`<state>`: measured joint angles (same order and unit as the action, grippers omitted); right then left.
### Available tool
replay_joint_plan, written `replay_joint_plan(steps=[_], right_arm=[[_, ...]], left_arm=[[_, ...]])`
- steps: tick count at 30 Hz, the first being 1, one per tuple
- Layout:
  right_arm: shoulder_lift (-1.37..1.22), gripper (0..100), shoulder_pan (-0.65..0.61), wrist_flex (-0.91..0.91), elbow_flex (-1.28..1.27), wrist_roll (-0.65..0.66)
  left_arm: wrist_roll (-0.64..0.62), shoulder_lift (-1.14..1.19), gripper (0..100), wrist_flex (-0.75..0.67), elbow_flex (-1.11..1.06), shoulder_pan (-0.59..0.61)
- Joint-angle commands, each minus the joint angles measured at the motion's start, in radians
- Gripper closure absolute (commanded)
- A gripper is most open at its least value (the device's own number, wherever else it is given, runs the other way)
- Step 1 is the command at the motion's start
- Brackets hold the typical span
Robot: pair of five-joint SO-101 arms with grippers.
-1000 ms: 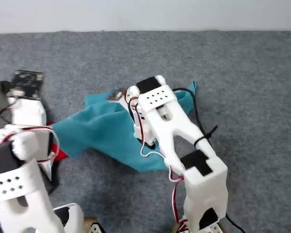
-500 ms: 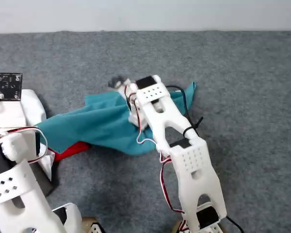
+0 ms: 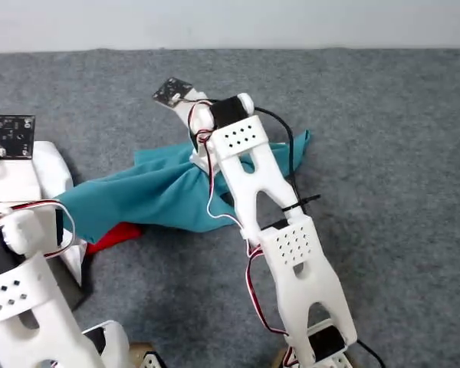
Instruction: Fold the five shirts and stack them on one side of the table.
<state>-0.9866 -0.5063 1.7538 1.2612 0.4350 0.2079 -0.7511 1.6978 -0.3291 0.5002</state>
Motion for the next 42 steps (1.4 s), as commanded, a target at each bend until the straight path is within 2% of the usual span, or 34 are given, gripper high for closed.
replay_joint_plan(steps=[1,8,14,20,24,28,42], right_arm=[[0.151,99.0,-0.016,0.045,-0.069,-0.018],[0.4,99.0,-0.025,0.044,-0.491,-0.018],[0.518,98.7,-0.03,0.042,-0.72,-0.011],[0.524,83.7,-0.128,0.041,-0.848,0.034],[0.507,80.9,-0.196,0.004,-0.862,0.034],[0.43,81.1,-0.194,-0.056,-0.856,0.035],[0.151,81.1,-0.056,-0.093,-0.572,0.035]], left_arm=[[-0.003,-0.02,98,-0.029,0.005,0.009],[-0.002,-0.018,98,-0.029,0.005,0.009],[-0.002,-0.014,98,-0.029,0.005,0.008],[-0.002,-0.014,98,-0.029,0.005,0.008],[-0.002,-0.014,98,-0.029,0.005,0.008],[-0.002,-0.014,98,-0.028,0.005,0.008],[-0.002,-0.014,98,-0.025,0.005,0.008]])
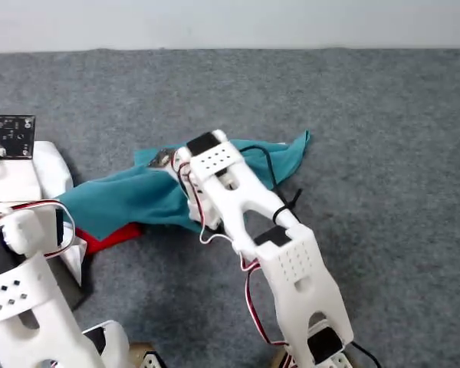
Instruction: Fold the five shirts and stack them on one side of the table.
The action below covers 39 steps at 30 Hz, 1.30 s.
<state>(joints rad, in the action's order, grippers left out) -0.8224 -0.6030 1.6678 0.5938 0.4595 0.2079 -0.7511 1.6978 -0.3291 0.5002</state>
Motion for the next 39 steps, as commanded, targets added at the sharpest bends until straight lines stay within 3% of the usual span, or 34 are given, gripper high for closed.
replay_joint_plan(steps=[1,7,12,18,25,39], right_arm=[[-0.027,81.1,0.042,-0.005,0.109,0.011],[-0.079,81.7,0.013,-0.002,0.12,0.009],[-0.099,98.6,-0.001,0.027,0.123,0.011],[-0.047,98.9,0.058,0.122,0.166,0.011],[0.239,98.9,0.163,0.13,0.178,0.06],[0.786,98.9,0.286,0.127,0.18,0.123]], left_arm=[[-0.002,-0.014,98,-0.025,0.005,0.008],[-0.002,-0.014,98,-0.025,0.005,0.008],[-0.002,-0.014,98,-0.025,0.004,0.008],[-0.002,-0.017,98,-0.026,0.004,0.008],[-0.008,-0.021,98,-0.012,0.022,-0.052],[-0.008,-0.011,98,0.002,0.381,-0.285]])
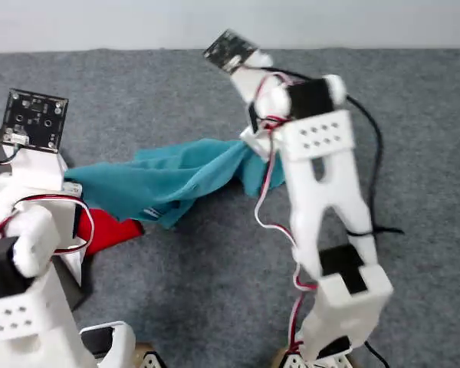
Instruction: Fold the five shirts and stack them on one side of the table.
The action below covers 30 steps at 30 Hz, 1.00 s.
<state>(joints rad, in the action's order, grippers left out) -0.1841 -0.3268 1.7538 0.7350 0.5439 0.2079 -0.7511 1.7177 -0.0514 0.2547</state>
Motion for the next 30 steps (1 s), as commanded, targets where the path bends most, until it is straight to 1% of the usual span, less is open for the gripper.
replay_joint_plan(steps=[1,5,7,11,15,18,22,26,30], right_arm=[[0.186,98.9,0.01,0.041,0.04,0.058],[0.321,98.9,0.015,0.021,0.043,0.11],[0.383,98.9,0.047,-0.004,0.043,0.13],[0.487,98.9,0.137,-0.088,0.043,0.14],[0.573,98.9,0.205,-0.15,0.043,0.176],[0.628,98.9,0.24,-0.196,0.043,0.178],[0.67,98.9,0.285,-0.217,0.043,0.178],[0.685,98.9,0.308,-0.217,0.043,0.178],[0.688,98.9,0.306,-0.217,0.043,0.178]], left_arm=[[-0.006,-0.011,98,-0.038,0.131,-0.057],[-0.002,-0.011,98,-0.161,0.251,-0.098],[0.003,-0.011,98,-0.233,0.292,-0.107],[0.064,-0.009,98,-0.367,0.343,-0.107],[0.124,0.018,98,-0.425,0.394,-0.107],[0.133,0.08,98,-0.41,0.492,-0.107],[0.157,0.187,98,-0.331,0.68,-0.109],[0.158,0.296,98,-0.196,0.869,-0.115],[0.186,0.368,98,-0.029,1.01,-0.193]])
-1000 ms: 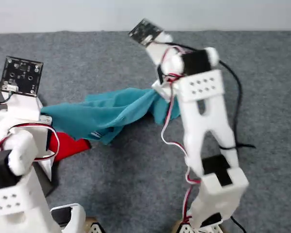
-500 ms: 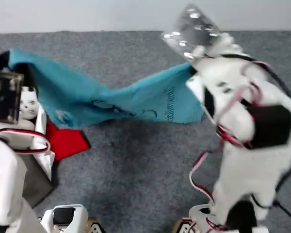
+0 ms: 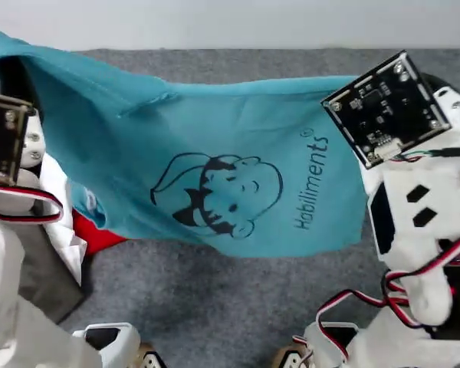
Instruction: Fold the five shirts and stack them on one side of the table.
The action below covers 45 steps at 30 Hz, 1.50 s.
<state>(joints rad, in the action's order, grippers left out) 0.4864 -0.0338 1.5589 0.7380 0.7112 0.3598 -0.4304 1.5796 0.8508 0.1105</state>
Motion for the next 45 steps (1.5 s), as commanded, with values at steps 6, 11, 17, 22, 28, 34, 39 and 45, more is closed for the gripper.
replay_joint_plan(steps=[6,11,17,22,28,34,39,45], right_arm=[[0.008,98.9,0.008,0.116,0.032,0.011],[-0.088,98.9,0.015,0.236,0.005,0.002],[-0.16,98.8,0.008,0.228,-0.267,-0.003],[-0.226,98.8,0.008,0.2,-0.482,-0.005],[-0.262,98.8,0.013,0.027,-0.687,-0.005],[-0.263,98.8,0.033,-0.136,-0.812,0.002],[-0.265,98.8,0.076,-0.223,-0.845,0.003],[-0.265,98.8,0.076,-0.225,-0.845,0.005]], left_arm=[[0.051,0.04,99,0.178,0.077,-0.081],[0.054,-0.044,99,0.178,-0.237,-0.086],[0.055,-0.137,99,0.178,-0.685,-0.157],[0.057,-0.146,99,0.169,-1.04,-0.242],[0.057,-0.144,99,0.071,-1.395,-0.324],[0.058,-0.146,98,0.051,-1.531,-0.336],[0.087,-0.152,86,0.14,-1.486,-0.331],[0.101,-0.146,82,0.164,-1.438,-0.345]])
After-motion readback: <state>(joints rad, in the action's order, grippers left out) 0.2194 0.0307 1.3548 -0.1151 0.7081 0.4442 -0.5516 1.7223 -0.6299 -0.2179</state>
